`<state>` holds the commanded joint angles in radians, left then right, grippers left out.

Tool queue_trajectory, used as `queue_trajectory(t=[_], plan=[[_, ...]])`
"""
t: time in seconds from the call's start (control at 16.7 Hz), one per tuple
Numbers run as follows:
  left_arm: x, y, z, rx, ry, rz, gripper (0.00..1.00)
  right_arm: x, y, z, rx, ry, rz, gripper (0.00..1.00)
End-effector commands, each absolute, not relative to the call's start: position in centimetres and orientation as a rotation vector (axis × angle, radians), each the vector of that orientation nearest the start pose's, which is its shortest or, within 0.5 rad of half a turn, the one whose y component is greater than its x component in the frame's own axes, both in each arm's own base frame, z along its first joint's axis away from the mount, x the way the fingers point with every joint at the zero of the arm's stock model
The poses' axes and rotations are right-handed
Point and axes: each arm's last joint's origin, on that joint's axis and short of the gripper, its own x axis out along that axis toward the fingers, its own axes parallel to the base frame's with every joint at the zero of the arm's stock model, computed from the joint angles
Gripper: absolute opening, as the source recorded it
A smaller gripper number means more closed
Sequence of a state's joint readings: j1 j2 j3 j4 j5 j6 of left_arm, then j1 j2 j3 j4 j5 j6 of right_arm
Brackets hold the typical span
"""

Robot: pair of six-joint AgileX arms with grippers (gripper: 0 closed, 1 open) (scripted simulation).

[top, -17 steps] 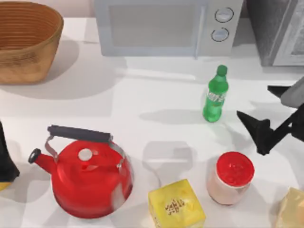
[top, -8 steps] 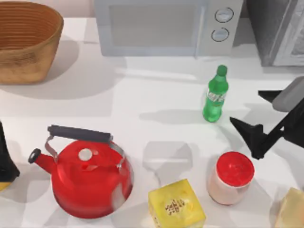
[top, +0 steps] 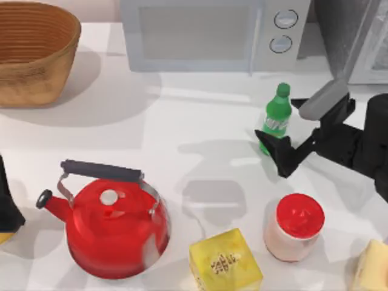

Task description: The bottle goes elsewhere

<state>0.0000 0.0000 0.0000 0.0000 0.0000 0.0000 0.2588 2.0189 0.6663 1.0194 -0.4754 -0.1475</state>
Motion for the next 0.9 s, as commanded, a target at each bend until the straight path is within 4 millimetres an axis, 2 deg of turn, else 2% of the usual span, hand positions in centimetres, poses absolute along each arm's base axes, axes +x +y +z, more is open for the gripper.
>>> queue_trajectory(t=[0.24, 0.6, 0.9], plan=[[10.6, -0.1, 16.0, 0.000, 0.000, 0.000, 1.00, 33.7, 12.0, 7.2, -0.115, 0.286, 0.770, 1.00], [10.6, -0.1, 16.0, 0.000, 0.000, 0.000, 1.00, 33.9, 12.2, 7.2, -0.116, 0.284, 0.769, 1.00], [10.6, -0.1, 16.0, 0.000, 0.000, 0.000, 1.00, 33.9, 12.2, 7.2, -0.116, 0.284, 0.769, 0.62]])
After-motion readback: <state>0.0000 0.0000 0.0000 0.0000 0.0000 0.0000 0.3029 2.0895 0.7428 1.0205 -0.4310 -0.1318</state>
